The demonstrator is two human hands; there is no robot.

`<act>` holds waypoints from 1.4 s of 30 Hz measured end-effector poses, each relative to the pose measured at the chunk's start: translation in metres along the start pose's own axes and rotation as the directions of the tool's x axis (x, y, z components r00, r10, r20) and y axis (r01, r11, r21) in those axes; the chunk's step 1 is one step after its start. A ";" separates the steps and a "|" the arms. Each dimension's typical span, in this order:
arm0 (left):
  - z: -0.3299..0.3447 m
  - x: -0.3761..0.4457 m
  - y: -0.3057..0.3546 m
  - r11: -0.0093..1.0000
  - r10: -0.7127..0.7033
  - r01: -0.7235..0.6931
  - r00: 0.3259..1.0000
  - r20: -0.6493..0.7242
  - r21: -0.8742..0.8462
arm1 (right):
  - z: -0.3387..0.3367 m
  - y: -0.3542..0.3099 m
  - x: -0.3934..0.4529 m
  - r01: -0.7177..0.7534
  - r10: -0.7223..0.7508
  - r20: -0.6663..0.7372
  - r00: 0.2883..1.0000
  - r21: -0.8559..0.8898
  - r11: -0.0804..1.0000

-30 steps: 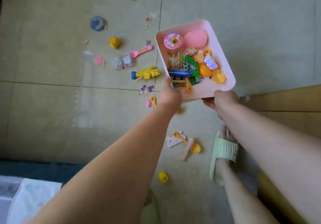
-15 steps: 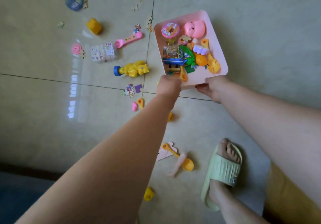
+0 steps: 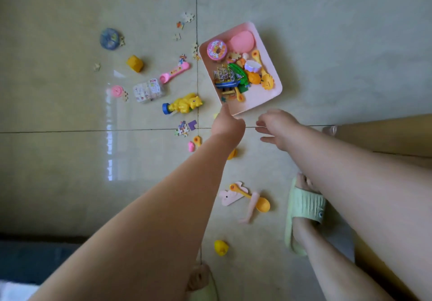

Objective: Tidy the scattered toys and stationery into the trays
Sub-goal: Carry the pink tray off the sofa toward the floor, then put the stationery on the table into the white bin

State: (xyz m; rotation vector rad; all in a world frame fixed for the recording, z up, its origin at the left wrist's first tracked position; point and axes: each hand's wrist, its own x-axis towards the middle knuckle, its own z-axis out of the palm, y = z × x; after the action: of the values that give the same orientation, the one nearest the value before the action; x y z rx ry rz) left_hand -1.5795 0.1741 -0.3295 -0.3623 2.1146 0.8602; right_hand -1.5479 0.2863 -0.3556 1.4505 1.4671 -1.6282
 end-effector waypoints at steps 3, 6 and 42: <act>-0.016 -0.036 0.010 0.968 0.035 -0.044 0.998 0.043 0.248 | -0.008 -0.002 -0.055 0.075 -0.075 0.011 0.997 -0.023 0.997; -0.030 -0.072 0.020 0.893 0.093 -0.119 0.992 0.081 0.434 | -0.018 0.000 -0.110 0.161 -0.161 0.004 0.987 0.010 0.987; 0.295 -0.489 0.187 0.167 0.604 -0.737 0.601 0.523 0.655 | -0.459 0.215 -0.402 0.217 0.013 -0.322 0.947 0.666 0.714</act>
State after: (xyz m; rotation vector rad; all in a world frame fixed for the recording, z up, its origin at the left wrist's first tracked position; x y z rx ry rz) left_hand -1.1956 0.4958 0.0029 1.2688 2.2277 0.1400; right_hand -1.0698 0.5360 0.0011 2.1404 1.1213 -2.2624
